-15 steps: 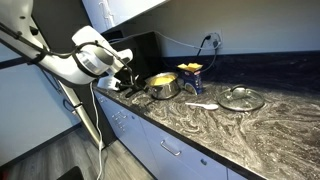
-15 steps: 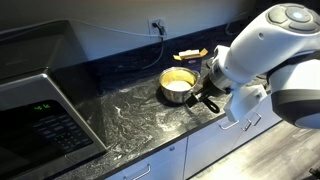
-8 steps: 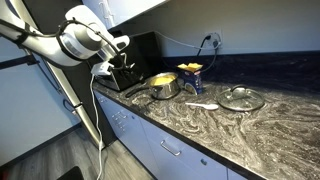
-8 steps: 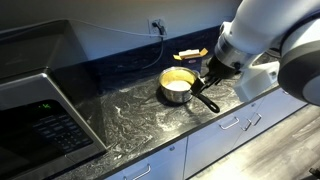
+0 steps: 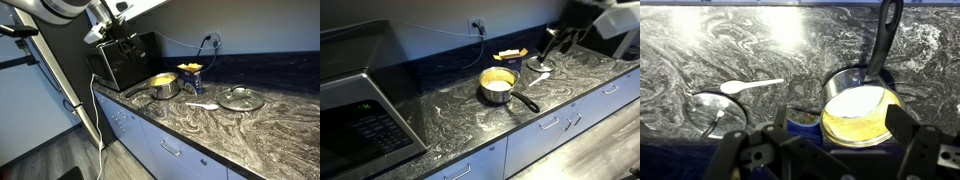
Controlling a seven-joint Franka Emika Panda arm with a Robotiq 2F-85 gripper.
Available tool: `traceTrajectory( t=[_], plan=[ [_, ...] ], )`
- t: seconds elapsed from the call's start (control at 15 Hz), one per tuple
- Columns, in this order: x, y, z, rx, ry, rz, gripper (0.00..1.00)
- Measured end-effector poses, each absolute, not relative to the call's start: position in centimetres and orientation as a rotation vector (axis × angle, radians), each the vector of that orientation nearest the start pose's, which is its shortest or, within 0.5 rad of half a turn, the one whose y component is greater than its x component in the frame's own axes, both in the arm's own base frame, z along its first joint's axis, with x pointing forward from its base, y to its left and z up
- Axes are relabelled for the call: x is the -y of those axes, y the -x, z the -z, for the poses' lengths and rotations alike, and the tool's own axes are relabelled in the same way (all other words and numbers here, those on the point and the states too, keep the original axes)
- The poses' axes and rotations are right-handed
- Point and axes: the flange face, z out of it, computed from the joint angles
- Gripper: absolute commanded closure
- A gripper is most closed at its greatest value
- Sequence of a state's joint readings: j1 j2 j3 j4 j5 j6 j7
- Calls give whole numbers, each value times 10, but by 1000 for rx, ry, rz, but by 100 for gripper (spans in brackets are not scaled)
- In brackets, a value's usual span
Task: Move the pot to the left
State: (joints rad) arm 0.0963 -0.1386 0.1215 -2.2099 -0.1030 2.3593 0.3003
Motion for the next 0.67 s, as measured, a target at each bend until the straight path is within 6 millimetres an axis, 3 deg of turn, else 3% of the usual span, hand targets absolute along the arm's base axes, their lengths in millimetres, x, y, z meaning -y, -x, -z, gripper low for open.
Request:
traceTrajectory(
  t=[0.2, 0.4, 0.67],
  plan=[
    [-73, -522, -496, -92, 3137, 385, 0],
    [-37, -528, -513, -152, 3136, 325, 0],
    [-21, -530, -517, -191, 3133, 303, 0]
  ],
)
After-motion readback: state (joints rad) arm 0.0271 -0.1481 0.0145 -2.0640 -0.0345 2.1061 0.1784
